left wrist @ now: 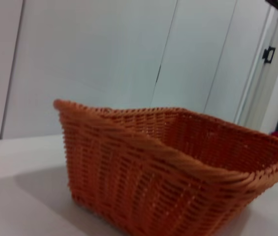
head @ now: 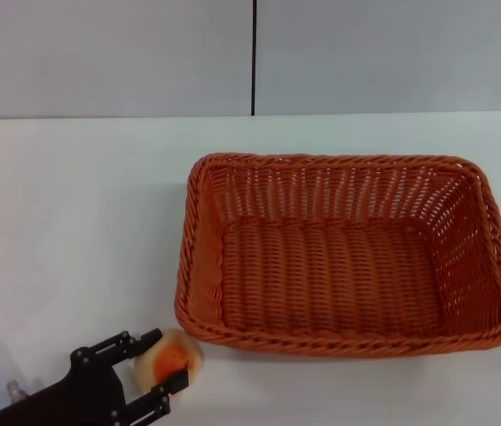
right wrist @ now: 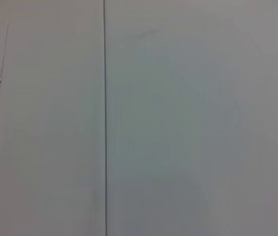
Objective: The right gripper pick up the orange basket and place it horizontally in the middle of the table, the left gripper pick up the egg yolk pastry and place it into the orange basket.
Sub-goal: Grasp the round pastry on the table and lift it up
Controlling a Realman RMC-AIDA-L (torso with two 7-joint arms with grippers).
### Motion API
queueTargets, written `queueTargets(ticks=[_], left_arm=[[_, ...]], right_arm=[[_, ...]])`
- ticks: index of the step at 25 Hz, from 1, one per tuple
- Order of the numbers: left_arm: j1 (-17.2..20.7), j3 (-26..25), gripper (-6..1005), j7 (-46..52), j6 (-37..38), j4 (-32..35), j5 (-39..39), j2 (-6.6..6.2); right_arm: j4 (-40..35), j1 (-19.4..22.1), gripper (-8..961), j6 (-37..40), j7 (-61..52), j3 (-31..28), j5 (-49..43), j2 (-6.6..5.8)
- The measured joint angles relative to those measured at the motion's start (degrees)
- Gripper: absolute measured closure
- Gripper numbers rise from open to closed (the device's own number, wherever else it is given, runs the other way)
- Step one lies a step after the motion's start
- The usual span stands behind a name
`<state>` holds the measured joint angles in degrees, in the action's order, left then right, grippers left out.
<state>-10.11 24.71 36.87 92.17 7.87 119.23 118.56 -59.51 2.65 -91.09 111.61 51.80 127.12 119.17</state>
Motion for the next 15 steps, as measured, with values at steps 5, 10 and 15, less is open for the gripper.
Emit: queueTargets(ticks=[5, 10, 15], left_arm=[[0.05, -0.39, 323, -1.16, -2.22, -1.64, -0.38, 0.06], [0.52, -0.97, 533, -4.32, -2.14, -2.65, -0.48, -0.04], [2.04, -5.26, 737, -4.18, 4.58, -1.03, -0.53, -0.50]], right_arm=[[0.17, -0.14, 313, -0.28, 0.01, -0.19, 0.04, 0.01], [0.20, -0.18, 313, -0.72, 0.01, -0.21, 0.06, 0.01], [0.59, -0.27, 313, -0.99, 0.02, -0.22, 0.07, 0.01]])
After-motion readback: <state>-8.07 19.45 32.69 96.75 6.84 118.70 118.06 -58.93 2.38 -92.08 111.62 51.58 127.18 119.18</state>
